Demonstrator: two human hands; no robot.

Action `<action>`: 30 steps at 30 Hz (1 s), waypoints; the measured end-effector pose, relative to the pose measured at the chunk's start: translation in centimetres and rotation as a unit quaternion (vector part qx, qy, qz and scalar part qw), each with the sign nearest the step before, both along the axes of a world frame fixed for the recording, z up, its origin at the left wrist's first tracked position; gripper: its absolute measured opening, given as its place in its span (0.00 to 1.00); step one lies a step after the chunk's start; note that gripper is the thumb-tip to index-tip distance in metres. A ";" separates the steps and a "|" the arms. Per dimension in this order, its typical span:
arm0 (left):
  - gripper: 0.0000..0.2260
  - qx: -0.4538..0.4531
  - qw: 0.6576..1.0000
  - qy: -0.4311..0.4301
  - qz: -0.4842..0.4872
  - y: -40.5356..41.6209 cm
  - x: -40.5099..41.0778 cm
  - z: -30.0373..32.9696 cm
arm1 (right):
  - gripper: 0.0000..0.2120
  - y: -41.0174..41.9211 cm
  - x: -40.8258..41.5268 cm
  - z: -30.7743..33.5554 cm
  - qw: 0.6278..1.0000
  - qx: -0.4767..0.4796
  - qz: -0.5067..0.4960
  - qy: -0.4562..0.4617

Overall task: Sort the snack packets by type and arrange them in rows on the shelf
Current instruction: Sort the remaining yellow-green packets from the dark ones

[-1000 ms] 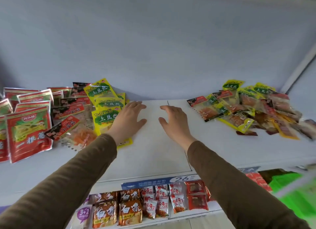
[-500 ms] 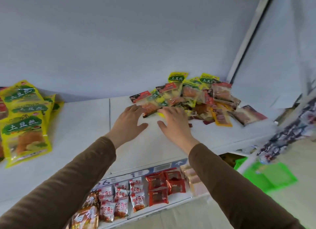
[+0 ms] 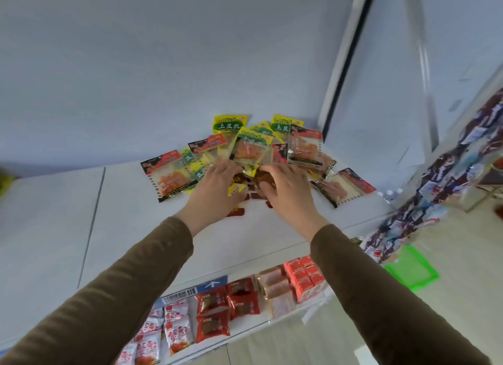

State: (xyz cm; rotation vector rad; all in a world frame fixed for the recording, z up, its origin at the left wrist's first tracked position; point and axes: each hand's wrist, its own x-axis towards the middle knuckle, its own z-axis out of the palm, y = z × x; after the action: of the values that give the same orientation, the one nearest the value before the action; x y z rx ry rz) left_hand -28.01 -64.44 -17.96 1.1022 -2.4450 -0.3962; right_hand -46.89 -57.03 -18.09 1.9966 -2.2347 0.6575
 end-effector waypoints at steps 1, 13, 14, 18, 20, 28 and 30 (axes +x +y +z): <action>0.25 -0.001 1.000 0.008 -0.003 -0.3 -0.9 0.0 | 0.18 0.0 -1.0 0.1 1.000 -0.001 -0.011 -0.001; 0.26 0.015 1.000 -0.003 -0.019 -0.9 -12.7 -0.4 | 0.23 -0.7 -17.5 -0.4 0.982 0.073 -0.170 -0.031; 0.27 0.016 1.000 -0.004 -0.013 -1.1 -13.9 -0.4 | 0.25 -0.8 -18.9 -0.5 0.979 0.094 -0.176 -0.030; 0.27 0.026 1.000 -0.005 0.003 -1.4 -18.5 -0.3 | 0.31 -1.2 -23.2 -1.8 0.964 0.188 -0.187 -0.025; 0.28 0.031 0.999 -0.007 0.010 -1.6 -20.4 -0.5 | 0.35 -1.5 -24.5 -2.5 0.956 0.223 -0.185 -0.048; 0.26 0.030 0.999 -0.013 0.021 -1.9 -23.6 -1.4 | 0.26 -2.3 -25.9 -4.0 0.968 0.150 -0.172 -0.105; 0.24 0.017 1.000 -0.002 0.012 -1.9 -23.7 -1.6 | 0.25 -2.2 -25.7 -4.0 0.974 0.113 -0.179 -0.081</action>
State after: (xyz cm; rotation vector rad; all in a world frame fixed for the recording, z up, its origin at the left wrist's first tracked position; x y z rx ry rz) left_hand -51.75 -66.37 -19.57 1.1465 -2.4347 -0.4310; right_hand -72.59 -59.18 -22.06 1.5990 -2.7827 0.5618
